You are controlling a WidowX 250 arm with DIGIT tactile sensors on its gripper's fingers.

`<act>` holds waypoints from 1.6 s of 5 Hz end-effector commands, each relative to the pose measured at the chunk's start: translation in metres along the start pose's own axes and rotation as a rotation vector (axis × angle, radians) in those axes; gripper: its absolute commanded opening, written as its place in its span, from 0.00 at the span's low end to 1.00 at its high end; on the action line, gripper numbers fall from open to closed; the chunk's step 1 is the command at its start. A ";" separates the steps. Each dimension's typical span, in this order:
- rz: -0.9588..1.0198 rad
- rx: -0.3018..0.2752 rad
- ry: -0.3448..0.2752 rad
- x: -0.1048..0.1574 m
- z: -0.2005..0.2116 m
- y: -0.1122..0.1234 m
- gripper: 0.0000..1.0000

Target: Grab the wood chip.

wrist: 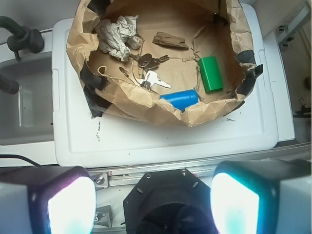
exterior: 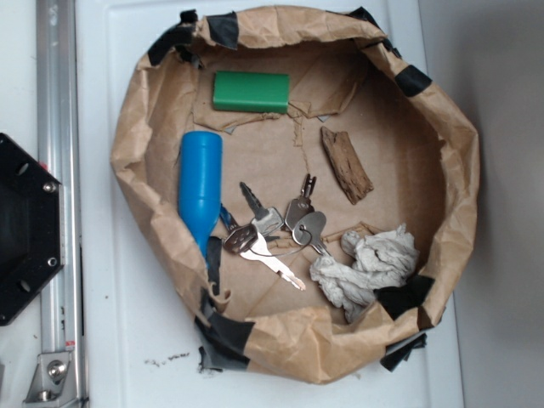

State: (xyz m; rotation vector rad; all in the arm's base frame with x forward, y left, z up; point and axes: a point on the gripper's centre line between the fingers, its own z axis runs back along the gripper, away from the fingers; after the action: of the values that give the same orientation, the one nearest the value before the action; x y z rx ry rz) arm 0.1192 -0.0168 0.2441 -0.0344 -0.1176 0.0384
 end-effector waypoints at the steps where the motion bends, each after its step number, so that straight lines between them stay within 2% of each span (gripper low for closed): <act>1: 0.000 0.000 0.000 0.000 0.000 0.000 1.00; 2: 0.042 0.091 -0.038 0.049 -0.020 0.021 1.00; 3: -0.043 0.122 -0.068 0.093 -0.033 0.030 1.00; 4: -0.268 0.119 -0.085 0.118 -0.059 0.026 1.00; 5: -0.509 0.089 -0.093 0.127 -0.087 0.039 1.00; 6: -0.560 0.083 -0.052 0.137 -0.113 0.053 1.00; 7: -0.618 0.088 -0.025 0.156 -0.160 0.050 1.00; 8: -0.648 0.123 -0.013 0.171 -0.198 0.040 1.00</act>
State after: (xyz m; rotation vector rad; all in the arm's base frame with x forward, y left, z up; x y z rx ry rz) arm 0.3040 0.0346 0.0499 0.1009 -0.0776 -0.5862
